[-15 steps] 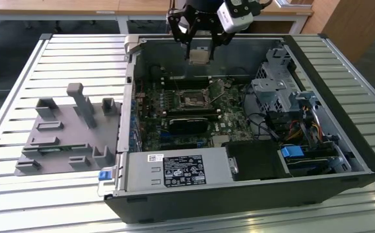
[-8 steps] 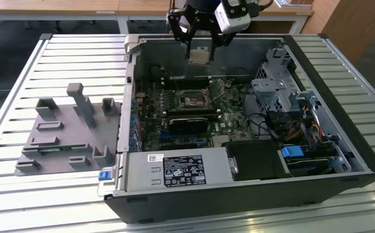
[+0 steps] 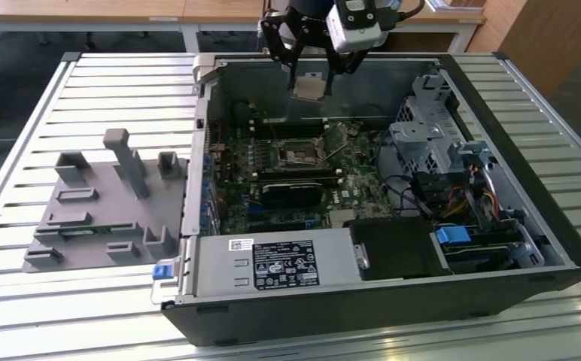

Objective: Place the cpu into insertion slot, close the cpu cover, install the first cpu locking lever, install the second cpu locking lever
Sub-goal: 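Place the cpu into insertion slot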

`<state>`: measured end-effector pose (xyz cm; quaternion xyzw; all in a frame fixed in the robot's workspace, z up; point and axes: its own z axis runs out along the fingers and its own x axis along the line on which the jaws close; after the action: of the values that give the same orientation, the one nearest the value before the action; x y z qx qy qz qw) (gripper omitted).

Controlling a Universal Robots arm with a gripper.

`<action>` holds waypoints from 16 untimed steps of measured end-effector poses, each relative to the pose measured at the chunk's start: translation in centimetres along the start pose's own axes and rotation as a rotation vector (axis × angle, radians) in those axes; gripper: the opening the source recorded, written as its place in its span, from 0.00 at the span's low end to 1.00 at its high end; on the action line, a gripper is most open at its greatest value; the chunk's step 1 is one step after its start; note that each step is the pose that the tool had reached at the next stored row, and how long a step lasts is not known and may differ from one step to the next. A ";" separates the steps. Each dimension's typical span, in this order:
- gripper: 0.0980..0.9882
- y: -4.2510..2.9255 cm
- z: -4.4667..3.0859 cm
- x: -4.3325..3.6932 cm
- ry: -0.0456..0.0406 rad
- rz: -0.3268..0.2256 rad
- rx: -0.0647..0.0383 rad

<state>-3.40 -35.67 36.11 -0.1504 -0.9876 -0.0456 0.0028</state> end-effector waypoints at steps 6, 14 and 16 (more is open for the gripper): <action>0.49 0.00 0.01 0.00 -0.0064 0.072 -0.001; 0.49 0.00 0.02 0.00 -0.0137 0.153 -0.003; 0.49 0.00 0.02 0.00 -0.0155 0.174 -0.003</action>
<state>-3.40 -35.67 36.09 -0.2358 -0.9707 -0.0457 -0.0011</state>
